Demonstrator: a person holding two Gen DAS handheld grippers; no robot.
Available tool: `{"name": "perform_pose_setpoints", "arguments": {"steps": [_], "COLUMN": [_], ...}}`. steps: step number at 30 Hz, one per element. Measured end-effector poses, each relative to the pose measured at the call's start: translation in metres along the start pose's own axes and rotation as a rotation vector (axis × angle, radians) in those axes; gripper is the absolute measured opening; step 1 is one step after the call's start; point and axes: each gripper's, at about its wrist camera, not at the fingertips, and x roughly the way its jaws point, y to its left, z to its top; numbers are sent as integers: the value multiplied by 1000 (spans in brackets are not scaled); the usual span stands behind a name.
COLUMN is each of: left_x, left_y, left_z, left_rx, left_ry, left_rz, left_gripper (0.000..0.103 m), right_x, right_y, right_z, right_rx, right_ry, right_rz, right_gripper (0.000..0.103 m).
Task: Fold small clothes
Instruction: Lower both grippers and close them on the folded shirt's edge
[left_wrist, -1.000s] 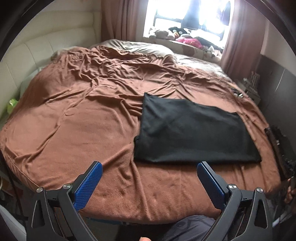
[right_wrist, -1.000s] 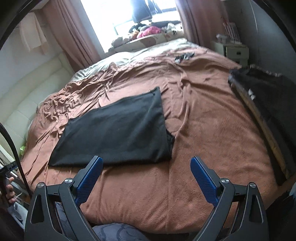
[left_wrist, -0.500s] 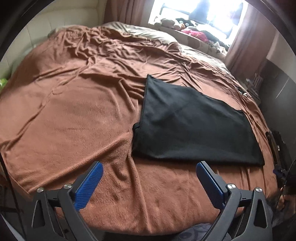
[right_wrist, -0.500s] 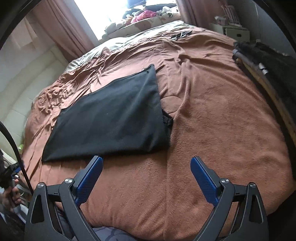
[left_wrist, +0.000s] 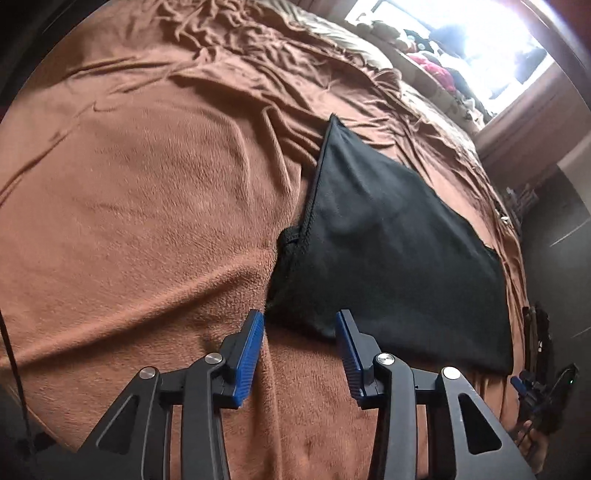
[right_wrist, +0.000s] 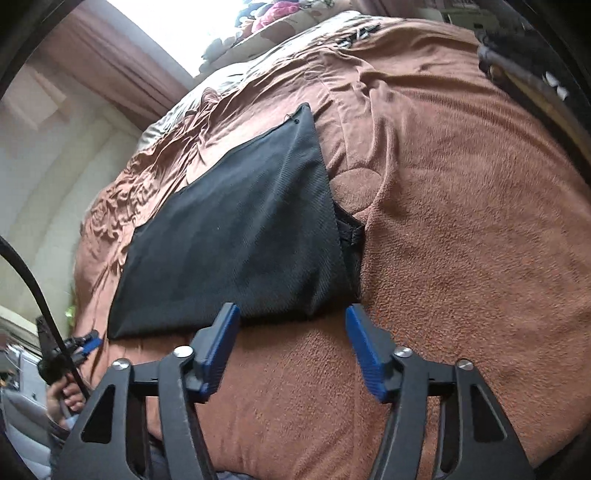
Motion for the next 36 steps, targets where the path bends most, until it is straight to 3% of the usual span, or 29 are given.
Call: {"name": "perform_pose_setpoints", "arguments": {"steps": [8,13,18,23,28,30,36], "left_x": [24,27,29,27,25,22,4], "left_y": [1,2,8,14,17,15,10], "left_z": [-2,0,3,4,6,6,6], "left_rx": [-24,-29,-71,-116,-143,-142,-134], "left_ry": [48,38,24,7,-6,-14,-63], "left_rz": [31,55,53,51,63,63,54], "left_gripper": [43,43,40,28,10,8,5], "right_x": [14,18,25,30,28,23,0], "right_y": [-8,-1,-4,-18,-21,-23,-10], "right_z": [0,-2,-3,1,-5,-7,-15], "right_rx": [41,35,86,213,268,290,274], "right_ry": [17,20,37,11,-29,-45,-74], "right_rz": [16,-22,16,37,-3,-5,-2], "right_gripper": [52,52,52,35,10,3,0]}}
